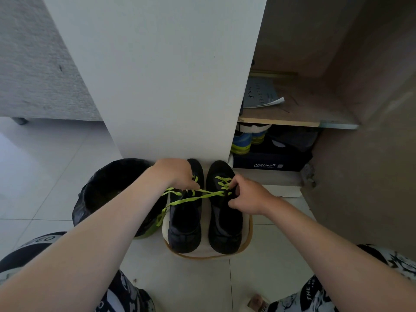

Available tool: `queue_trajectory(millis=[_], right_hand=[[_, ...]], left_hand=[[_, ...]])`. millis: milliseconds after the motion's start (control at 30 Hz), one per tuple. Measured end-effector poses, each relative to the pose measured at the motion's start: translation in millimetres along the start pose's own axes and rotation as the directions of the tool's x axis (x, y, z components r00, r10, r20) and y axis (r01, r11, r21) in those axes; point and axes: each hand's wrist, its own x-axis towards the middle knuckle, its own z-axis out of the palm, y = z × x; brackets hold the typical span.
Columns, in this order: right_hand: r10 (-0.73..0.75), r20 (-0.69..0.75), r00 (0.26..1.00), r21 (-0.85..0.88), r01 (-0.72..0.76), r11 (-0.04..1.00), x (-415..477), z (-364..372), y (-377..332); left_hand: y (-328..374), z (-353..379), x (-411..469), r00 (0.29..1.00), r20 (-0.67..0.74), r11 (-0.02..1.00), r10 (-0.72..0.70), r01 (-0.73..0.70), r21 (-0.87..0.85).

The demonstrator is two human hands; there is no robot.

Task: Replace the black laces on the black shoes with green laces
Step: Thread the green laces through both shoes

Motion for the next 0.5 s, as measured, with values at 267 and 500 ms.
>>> queue_trajectory(millis=[267,500], right_hand=[[0.060,0.055,0.997,-0.096,-0.054,0.994,-0.7,-1.3,-3.2],[-0.003,-0.028,1.000,-0.276,-0.004,0.961,-1.6,-2.5,-20.5]], left_hand=[[3.7,-2.2,-13.7,0.948,0.313,0.997,-0.059,0.075,-0.037],[23.7,23.7,3.7,0.965,-0.176,0.981,0.193,-0.196,0.000]])
